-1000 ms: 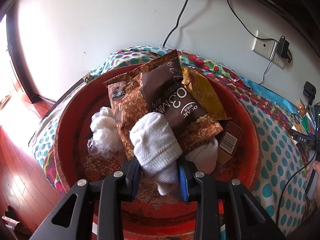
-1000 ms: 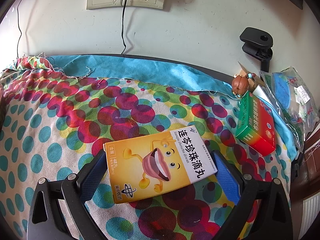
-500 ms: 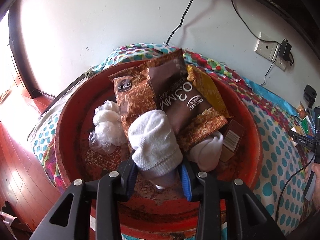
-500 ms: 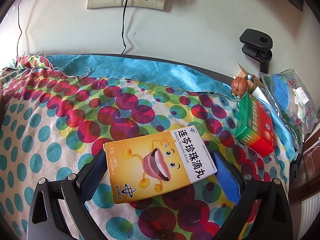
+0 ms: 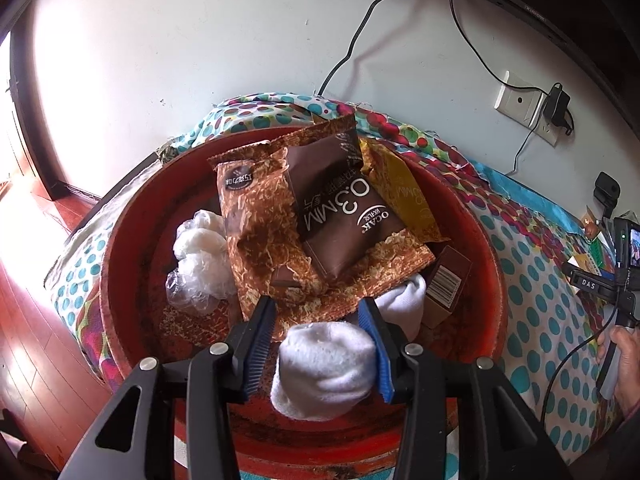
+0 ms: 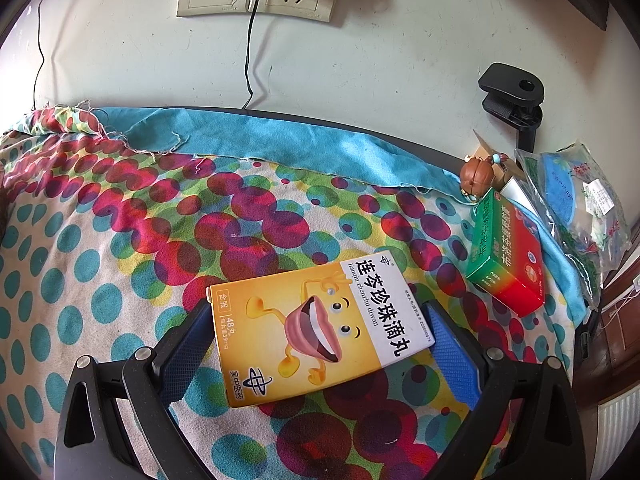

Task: Organize objects
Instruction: 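Carry the white sock into the red tray and open the left tool, then carry the yellow medicine box into the red tray and open the right tool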

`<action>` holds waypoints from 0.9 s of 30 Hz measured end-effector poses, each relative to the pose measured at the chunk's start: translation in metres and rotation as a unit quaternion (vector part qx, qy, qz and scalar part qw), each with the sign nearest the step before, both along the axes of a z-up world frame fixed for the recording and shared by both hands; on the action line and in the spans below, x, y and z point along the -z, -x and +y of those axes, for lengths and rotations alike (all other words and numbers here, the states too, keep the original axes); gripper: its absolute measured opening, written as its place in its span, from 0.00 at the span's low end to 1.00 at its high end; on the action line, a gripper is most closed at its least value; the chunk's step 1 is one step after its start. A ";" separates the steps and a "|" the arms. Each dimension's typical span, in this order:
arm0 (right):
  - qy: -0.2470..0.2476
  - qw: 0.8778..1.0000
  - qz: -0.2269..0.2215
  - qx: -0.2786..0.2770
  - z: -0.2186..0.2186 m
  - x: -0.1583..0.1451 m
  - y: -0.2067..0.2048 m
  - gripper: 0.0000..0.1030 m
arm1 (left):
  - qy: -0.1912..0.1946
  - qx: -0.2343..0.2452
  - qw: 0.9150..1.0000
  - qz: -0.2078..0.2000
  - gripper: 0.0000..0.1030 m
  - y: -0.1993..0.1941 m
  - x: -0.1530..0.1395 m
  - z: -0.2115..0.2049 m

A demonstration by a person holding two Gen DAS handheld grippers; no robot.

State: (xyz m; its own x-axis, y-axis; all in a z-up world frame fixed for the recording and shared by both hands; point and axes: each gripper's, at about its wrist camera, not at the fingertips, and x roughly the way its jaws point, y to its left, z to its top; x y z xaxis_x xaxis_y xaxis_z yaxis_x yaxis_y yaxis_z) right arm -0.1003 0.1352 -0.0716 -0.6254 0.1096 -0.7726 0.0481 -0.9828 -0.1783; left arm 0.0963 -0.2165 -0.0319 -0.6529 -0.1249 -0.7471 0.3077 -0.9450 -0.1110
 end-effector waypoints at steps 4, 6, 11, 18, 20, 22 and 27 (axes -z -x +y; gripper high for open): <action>-0.001 1.000 0.000 0.000 -0.001 0.000 -0.001 0.96 | 0.014 0.007 1.000 0.014 0.44 -0.006 -0.005 0.008; 0.002 1.000 0.000 -0.001 0.001 0.001 0.002 0.96 | 0.021 0.011 1.000 0.018 0.44 -0.008 -0.005 0.013; 0.020 1.000 -0.005 -0.005 0.005 0.001 0.002 0.95 | 0.047 0.018 0.998 0.032 0.45 -0.016 -0.007 0.024; 0.027 0.999 0.013 -0.024 0.004 -0.004 -0.003 0.95 | 0.063 0.024 0.996 0.064 0.47 -0.025 -0.018 0.030; 0.024 0.999 0.014 -0.030 0.003 -0.004 -0.003 0.95 | 0.064 0.030 0.995 0.065 0.48 -0.025 -0.018 0.031; 0.018 0.999 0.009 -0.032 0.000 -0.001 -0.002 0.95 | 0.073 0.034 0.995 0.062 0.48 -0.025 -0.016 0.033; 0.006 0.999 0.015 -0.041 -0.004 -0.002 -0.004 0.95 | 0.064 0.040 0.995 0.061 0.49 -0.025 -0.016 0.033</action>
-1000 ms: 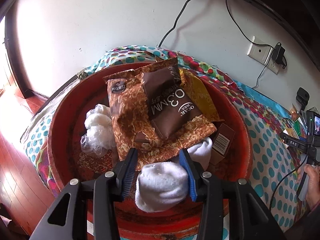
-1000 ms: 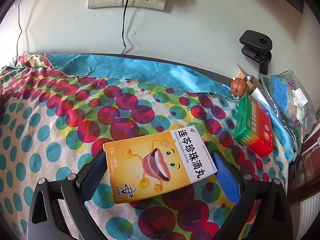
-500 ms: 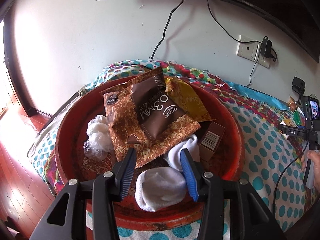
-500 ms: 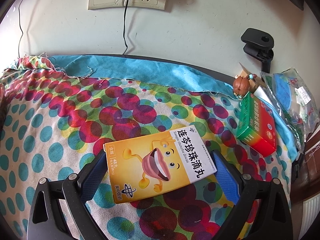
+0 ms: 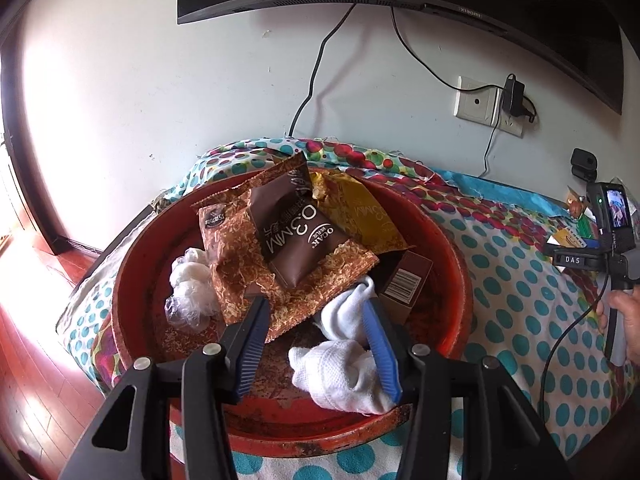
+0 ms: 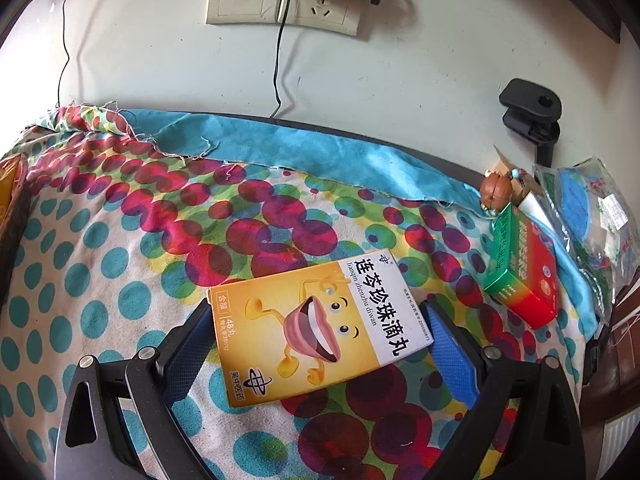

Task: Organize objects
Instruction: 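Carry the yellow medicine box into the red tray and open the right tool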

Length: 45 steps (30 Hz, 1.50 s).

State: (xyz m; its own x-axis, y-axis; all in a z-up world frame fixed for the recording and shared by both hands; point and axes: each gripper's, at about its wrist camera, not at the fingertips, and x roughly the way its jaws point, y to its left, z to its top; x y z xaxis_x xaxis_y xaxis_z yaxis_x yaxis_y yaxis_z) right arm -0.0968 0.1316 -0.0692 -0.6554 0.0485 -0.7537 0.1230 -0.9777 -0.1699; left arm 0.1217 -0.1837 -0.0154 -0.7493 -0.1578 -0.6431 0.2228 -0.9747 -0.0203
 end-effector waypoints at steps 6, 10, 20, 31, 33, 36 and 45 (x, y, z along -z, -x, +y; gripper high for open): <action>0.011 1.000 0.006 -0.001 -0.004 -0.007 -0.001 0.95 | 0.012 -0.016 1.000 -0.004 0.49 0.001 0.002 -0.007; 0.023 1.000 0.008 -0.012 -0.019 -0.014 -0.003 0.95 | 0.007 -0.024 1.000 -0.004 0.50 -0.001 0.002 -0.010; 0.060 0.996 0.018 -0.071 -0.043 -0.043 -0.016 0.95 | 0.005 -0.028 1.000 0.004 0.50 -0.003 -0.001 -0.008; 0.076 0.984 0.021 -0.157 -0.108 -0.070 -0.056 0.95 | 0.010 -0.036 0.999 0.018 0.50 -0.007 -0.006 -0.009; 0.074 0.981 0.022 -0.176 -0.117 -0.075 -0.058 0.95 | 0.010 -0.037 0.999 0.021 0.50 -0.008 -0.007 -0.010; 0.074 0.977 0.024 -0.200 -0.131 -0.083 -0.068 0.95 | 0.006 -0.040 0.999 0.023 0.50 -0.009 -0.008 -0.012; 0.066 0.962 0.004 -0.266 -0.163 -0.080 -0.089 0.95 | -0.029 -0.069 0.997 0.010 0.50 -0.010 -0.010 -0.030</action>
State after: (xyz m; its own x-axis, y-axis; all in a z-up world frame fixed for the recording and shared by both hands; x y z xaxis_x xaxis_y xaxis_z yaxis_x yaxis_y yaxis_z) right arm -0.0076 -0.0310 0.0109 -0.5676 -0.3907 -0.7247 0.6106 -0.7902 -0.0522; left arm 0.1317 -0.2134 -0.0051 -0.7353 -0.2236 -0.6398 0.3536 -0.9319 -0.0808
